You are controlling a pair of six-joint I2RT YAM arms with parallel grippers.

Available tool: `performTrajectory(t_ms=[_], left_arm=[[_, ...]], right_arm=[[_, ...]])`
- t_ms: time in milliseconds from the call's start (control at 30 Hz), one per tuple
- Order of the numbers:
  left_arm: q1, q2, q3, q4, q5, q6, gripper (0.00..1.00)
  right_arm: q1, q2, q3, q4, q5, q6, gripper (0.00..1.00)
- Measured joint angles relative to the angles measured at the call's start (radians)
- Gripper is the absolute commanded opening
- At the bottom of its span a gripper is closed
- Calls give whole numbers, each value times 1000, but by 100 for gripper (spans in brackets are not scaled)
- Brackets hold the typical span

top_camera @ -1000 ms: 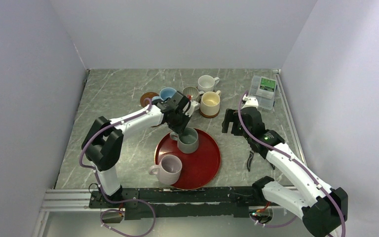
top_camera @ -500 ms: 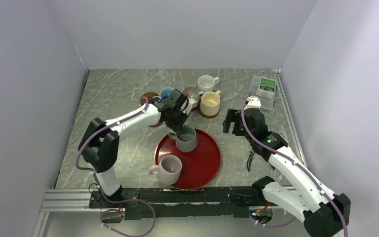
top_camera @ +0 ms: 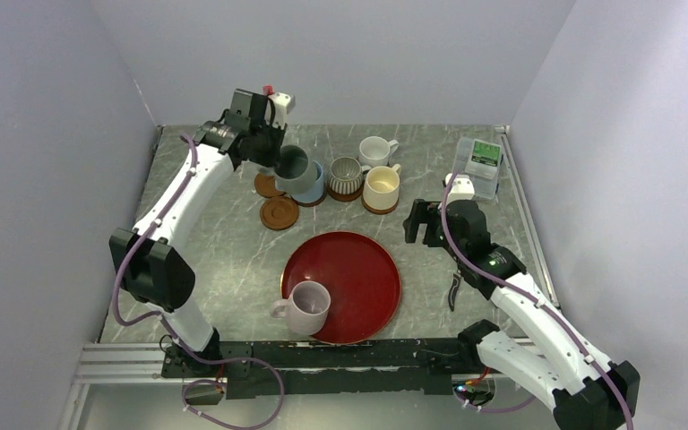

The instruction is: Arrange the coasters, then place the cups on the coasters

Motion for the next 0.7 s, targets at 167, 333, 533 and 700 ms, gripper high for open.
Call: performTrajectory(t_ms=[167,333,533,700], left_arm=[[48,45,90,-29,-6,75,3],[106,128,161,-39,-14,126,3],[166,203,192,-39,-14,163,3],[189,261,227,-19,-23,182,3]], right_arm=[[0,-10,-29,7,-17,-18,91],[0,-35,-47,10,-22,-31,91],[0,-51,-58,25,-37,-36,91],[0,-52,-64,27,-39,-42,91]])
